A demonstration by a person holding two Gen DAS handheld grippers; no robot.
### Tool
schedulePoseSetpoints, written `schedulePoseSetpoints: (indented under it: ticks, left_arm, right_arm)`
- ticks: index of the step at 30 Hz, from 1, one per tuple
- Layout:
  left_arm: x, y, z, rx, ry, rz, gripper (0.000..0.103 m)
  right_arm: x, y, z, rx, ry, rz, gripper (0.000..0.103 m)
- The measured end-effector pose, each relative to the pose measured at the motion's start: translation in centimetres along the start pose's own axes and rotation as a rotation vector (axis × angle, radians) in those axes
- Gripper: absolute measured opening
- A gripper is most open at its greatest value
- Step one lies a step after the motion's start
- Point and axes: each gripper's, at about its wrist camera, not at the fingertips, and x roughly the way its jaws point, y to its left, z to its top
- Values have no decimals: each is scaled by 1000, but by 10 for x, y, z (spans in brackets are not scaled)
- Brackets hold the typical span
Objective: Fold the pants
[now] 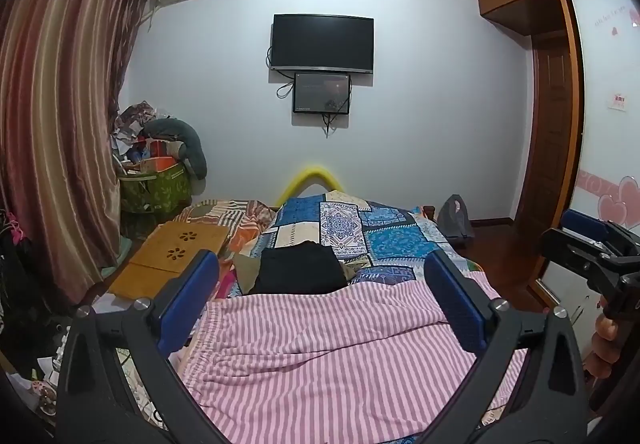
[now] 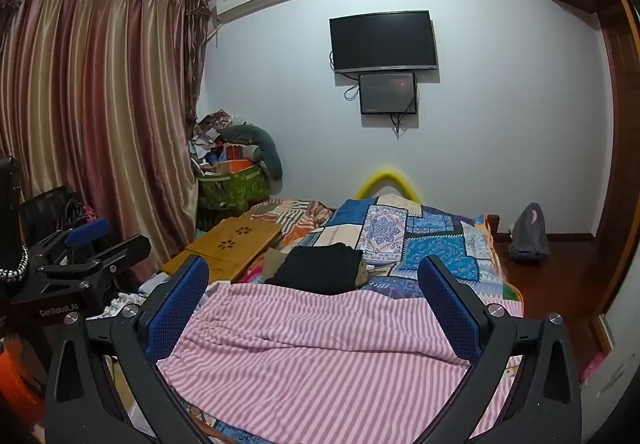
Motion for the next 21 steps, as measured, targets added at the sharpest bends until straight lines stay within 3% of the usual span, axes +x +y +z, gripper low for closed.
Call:
schedulePoseSetpoints:
  ticks: [21]
  left_arm:
    - [-2,-2,3,-1,-11,-5,103]
  right_arm:
    - [-3,3,0,-2,-22,-5,103]
